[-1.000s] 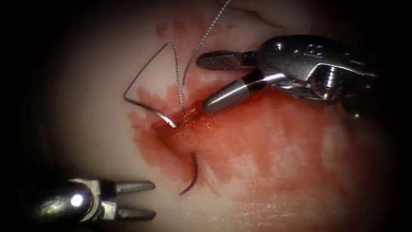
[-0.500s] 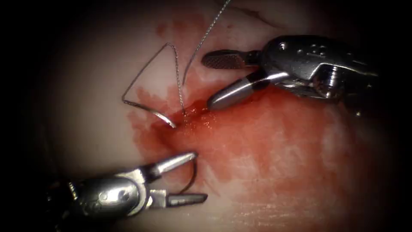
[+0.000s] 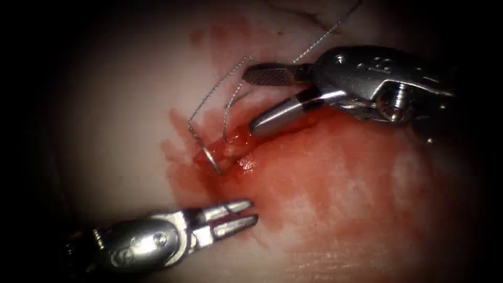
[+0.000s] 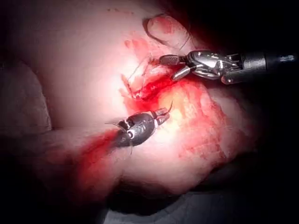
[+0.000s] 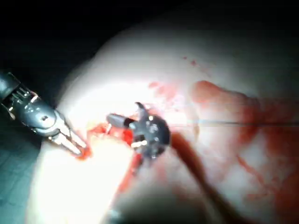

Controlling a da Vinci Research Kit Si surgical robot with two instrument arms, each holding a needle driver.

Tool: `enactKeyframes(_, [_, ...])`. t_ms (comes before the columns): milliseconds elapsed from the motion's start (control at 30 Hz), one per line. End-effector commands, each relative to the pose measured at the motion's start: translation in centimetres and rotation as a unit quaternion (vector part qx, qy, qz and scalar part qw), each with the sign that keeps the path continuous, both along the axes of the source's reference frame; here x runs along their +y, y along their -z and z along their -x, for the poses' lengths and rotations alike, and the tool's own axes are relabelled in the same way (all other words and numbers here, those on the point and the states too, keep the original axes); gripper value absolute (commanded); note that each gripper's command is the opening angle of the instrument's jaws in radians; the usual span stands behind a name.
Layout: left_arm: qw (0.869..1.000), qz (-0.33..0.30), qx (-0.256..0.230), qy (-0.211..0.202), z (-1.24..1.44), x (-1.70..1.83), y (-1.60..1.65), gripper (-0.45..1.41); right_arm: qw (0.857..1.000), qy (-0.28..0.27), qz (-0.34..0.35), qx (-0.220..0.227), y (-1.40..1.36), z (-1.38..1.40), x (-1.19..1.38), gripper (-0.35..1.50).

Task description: Wound Closure

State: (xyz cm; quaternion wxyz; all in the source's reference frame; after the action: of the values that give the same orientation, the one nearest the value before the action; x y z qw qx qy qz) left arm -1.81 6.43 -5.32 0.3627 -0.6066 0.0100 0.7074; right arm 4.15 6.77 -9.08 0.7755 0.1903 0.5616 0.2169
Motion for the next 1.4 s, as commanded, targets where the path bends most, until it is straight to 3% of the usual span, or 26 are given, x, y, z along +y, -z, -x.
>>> enactKeyframes(33, [1.000,-0.010,-0.008,0.000,0.05,0.01,-0.04,-0.35,1.000,0.000,0.001,0.002,-0.03,-0.09,0.01,1.16])
enactKeyframes(267, [0.996,-0.044,-0.065,-0.044,0.07,0.04,0.18,-0.35,1.000,0.011,-0.001,0.011,0.01,-0.08,-0.07,1.11])
enactKeyframes(300, [0.995,-0.045,-0.075,-0.053,0.09,0.05,0.24,-0.35,0.999,0.033,-0.005,0.017,0.06,-0.04,-0.16,0.81])
enactKeyframes(333, [0.995,-0.046,-0.075,-0.056,0.09,0.06,0.25,-0.35,0.999,0.039,-0.006,0.016,0.08,-0.03,-0.19,0.76])
enactKeyframes(367, [0.994,-0.046,-0.078,-0.060,0.10,0.06,0.26,-0.35,0.998,0.058,-0.009,0.023,0.11,-0.01,-0.27,0.47])
enactKeyframes(467, [0.993,-0.047,-0.082,-0.069,0.08,0.07,0.25,-0.35,0.997,0.075,-0.010,0.033,0.14,0.03,-0.35,0.17])
enactKeyframes(500, [0.993,-0.047,-0.084,-0.071,0.07,0.07,0.25,-0.35,0.996,0.082,-0.010,0.036,0.13,0.06,-0.41,-0.35])
enactKeyframes(967, [0.991,-0.051,-0.093,-0.084,0.01,0.15,0.31,-0.35,0.990,0.141,0.025,0.017,-0.32,0.00,-0.91,-0.35])
enactKeyframes(1267, [0.991,-0.046,-0.095,-0.088,0.00,0.22,0.28,-0.35,0.989,0.144,0.025,0.017,-0.30,-0.05,-0.97,-0.35])
enactKeyframes(1400, [0.989,-0.052,-0.102,-0.092,0.08,0.20,0.51,-0.35,0.991,0.129,0.044,0.002,-0.42,-0.11,-0.86,-0.35])
